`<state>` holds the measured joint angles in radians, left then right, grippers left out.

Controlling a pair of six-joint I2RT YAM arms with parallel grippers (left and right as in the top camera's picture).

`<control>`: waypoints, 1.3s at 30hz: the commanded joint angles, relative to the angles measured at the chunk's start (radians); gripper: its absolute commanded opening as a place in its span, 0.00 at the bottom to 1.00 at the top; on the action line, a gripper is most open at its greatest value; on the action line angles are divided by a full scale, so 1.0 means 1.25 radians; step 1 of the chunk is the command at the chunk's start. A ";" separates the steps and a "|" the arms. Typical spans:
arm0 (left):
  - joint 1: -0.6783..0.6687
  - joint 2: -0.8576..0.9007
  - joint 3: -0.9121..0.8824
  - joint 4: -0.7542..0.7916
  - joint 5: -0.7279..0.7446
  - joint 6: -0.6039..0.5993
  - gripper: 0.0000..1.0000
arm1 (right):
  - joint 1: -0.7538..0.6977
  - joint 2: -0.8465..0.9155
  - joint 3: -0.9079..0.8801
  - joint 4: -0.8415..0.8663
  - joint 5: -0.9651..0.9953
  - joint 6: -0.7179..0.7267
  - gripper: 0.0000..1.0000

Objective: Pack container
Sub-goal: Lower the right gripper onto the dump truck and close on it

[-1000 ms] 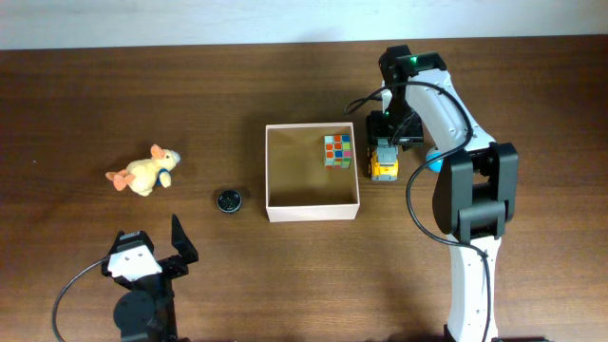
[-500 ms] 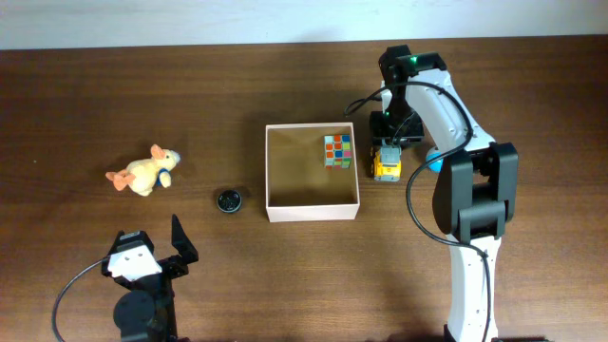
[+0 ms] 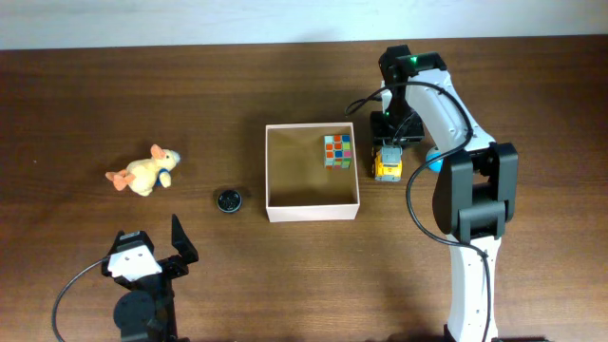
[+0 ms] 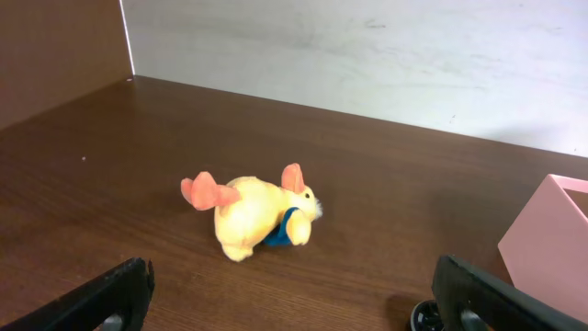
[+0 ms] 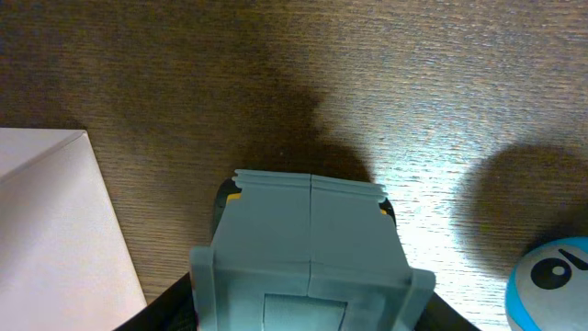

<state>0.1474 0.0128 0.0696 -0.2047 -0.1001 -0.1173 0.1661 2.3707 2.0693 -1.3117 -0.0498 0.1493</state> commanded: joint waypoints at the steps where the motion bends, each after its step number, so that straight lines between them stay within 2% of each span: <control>1: 0.005 -0.001 -0.006 0.003 0.014 0.002 0.99 | -0.004 -0.005 -0.008 -0.005 0.007 -0.003 0.47; 11: 0.005 -0.001 -0.006 0.003 0.014 0.002 0.99 | -0.004 -0.005 0.055 -0.052 0.008 -0.010 0.47; 25: 0.005 -0.001 -0.006 0.003 0.014 0.002 0.99 | -0.004 -0.006 0.284 -0.123 0.045 -0.018 0.48; 34: 0.005 -0.001 -0.006 0.003 0.014 0.002 0.99 | -0.004 -0.005 0.241 -0.118 0.050 -0.067 0.49; 35: 0.005 -0.001 -0.006 0.003 0.014 0.002 0.99 | -0.004 -0.005 0.235 -0.119 0.050 -0.074 0.58; 39: 0.005 -0.001 -0.006 0.003 0.014 0.002 0.99 | -0.004 -0.005 0.194 -0.121 0.050 -0.091 0.67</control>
<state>0.1474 0.0128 0.0696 -0.2047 -0.1001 -0.1173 0.1654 2.3707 2.3459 -1.4605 0.0006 0.0689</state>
